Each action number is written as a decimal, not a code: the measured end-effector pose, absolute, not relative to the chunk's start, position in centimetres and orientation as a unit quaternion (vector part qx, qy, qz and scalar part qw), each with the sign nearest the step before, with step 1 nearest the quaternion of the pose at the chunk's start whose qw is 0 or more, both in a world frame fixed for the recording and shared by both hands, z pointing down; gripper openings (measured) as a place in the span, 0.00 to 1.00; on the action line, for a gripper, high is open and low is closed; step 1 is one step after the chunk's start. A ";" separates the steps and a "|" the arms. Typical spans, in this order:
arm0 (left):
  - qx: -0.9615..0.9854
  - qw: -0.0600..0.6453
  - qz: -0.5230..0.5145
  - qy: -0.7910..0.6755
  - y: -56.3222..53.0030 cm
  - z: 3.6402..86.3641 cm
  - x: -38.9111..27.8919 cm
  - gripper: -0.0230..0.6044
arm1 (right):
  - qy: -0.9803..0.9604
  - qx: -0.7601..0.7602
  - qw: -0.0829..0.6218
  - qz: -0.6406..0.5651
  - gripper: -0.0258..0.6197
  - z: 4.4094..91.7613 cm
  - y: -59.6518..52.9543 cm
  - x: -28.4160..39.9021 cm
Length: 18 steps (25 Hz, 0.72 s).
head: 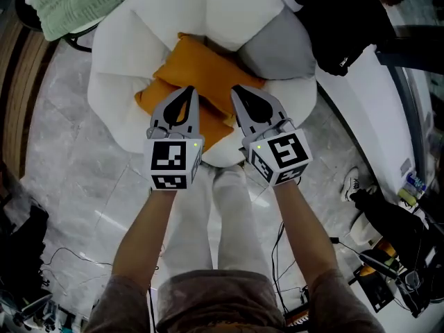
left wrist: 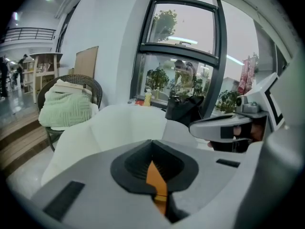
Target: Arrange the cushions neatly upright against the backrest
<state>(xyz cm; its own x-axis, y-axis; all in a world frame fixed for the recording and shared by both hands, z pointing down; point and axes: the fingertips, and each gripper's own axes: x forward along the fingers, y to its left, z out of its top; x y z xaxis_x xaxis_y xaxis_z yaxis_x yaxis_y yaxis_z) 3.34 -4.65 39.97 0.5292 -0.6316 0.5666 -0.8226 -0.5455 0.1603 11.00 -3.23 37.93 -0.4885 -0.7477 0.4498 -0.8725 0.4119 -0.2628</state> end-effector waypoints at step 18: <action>0.777 0.307 0.299 -0.461 -8.3 56.5 2.1 0.33 | -0.824 0.376 0.309 0.290 0.30 56.4 -10.0 9.4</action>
